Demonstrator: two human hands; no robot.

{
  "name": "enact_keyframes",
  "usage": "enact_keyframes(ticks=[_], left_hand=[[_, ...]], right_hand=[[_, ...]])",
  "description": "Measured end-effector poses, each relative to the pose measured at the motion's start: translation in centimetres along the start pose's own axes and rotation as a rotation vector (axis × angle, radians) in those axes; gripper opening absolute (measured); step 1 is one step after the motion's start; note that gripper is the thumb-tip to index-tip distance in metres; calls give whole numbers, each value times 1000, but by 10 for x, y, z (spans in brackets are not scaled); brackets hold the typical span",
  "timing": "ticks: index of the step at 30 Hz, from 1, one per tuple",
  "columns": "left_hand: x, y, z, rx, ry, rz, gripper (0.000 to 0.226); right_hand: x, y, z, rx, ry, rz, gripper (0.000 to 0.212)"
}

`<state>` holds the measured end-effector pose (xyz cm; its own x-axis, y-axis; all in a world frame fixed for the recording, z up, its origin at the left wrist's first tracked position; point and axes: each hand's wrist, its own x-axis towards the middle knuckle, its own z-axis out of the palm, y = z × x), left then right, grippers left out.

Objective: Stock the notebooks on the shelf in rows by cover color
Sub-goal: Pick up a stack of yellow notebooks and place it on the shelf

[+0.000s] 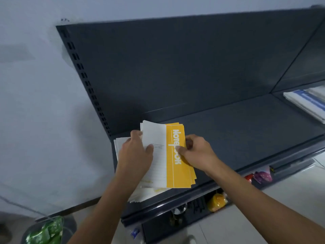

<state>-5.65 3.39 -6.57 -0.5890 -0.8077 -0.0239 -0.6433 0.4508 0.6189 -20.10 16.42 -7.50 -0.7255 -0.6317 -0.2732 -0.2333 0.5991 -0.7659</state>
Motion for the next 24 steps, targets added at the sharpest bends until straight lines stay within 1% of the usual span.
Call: enact_keyframes(ticks=[2, 4, 7, 12, 18, 24], left_hand=[[8, 22, 11, -23, -36, 59, 42], [15, 45, 23, -32, -75, 125, 39], [18, 79, 45, -14, -122, 214, 36], [21, 132, 83, 10, -158, 321, 33], [15, 219, 142, 64, -178, 387, 30], [-8, 312, 218, 118, -230, 424, 33]], right_hand=[[-1, 9, -23, -5, 61, 21, 18], [-3, 20, -48, -28, 124, 31, 18], [-3, 41, -81, -76, 188, 50, 31], [-3, 75, -134, -129, 260, 88, 42], [1, 131, -212, -162, 345, 92, 42], [-1, 205, -301, -199, 403, 116, 39]])
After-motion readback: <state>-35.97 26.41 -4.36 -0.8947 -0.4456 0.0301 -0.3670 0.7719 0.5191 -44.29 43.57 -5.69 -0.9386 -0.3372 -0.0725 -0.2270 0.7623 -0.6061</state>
